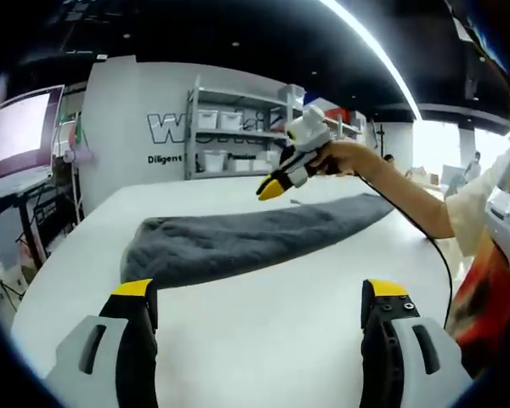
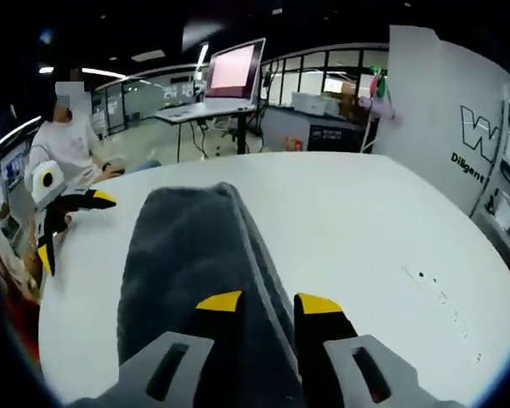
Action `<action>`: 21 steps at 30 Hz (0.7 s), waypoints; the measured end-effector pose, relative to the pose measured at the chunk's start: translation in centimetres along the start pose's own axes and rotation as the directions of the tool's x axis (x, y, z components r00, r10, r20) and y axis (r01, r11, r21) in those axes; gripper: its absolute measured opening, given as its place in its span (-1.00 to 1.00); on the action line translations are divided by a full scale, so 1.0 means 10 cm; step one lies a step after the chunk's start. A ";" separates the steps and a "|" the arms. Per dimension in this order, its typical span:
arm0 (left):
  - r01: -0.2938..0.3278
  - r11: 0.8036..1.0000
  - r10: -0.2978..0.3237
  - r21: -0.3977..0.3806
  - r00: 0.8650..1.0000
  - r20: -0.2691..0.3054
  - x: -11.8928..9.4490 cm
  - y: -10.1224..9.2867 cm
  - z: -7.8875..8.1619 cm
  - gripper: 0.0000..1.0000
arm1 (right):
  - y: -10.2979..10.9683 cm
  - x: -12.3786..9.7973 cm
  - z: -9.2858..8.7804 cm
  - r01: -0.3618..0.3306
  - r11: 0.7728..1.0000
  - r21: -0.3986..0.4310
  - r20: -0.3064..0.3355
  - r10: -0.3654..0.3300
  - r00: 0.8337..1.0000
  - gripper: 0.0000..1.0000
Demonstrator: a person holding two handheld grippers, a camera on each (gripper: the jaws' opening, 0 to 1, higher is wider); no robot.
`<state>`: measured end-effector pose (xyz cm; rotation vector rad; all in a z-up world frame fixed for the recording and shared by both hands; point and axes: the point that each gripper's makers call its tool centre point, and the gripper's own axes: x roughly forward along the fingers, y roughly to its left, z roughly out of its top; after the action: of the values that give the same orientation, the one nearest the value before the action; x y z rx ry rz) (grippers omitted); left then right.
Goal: Fold the towel on the table until its edges align and the towel forms a compact rectangular stack.
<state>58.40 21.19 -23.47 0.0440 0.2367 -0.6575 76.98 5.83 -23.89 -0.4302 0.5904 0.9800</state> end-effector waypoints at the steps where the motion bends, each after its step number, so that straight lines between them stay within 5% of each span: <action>1: -0.002 1.000 0.002 -0.002 1.000 0.004 0.00 0.00 0.01 0.96 | 0.03 0.04 -0.01 -0.019 1.000 -0.001 -0.010 0.019 1.000 -0.63; 9: -0.011 1.000 0.011 -0.004 1.000 0.013 -0.03 0.00 0.05 0.95 | 0.09 0.28 -0.09 -0.080 0.997 0.015 -0.050 0.081 0.995 -0.71; 21: -0.020 1.000 0.020 -0.012 1.000 0.011 -0.05 0.01 0.03 0.93 | 0.18 0.29 -0.16 -0.118 0.993 -0.019 -0.076 0.116 0.990 -0.97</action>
<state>58.15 21.56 -23.02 0.0319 0.2294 -0.6363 76.20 7.64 -27.11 -0.4586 0.6782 1.0877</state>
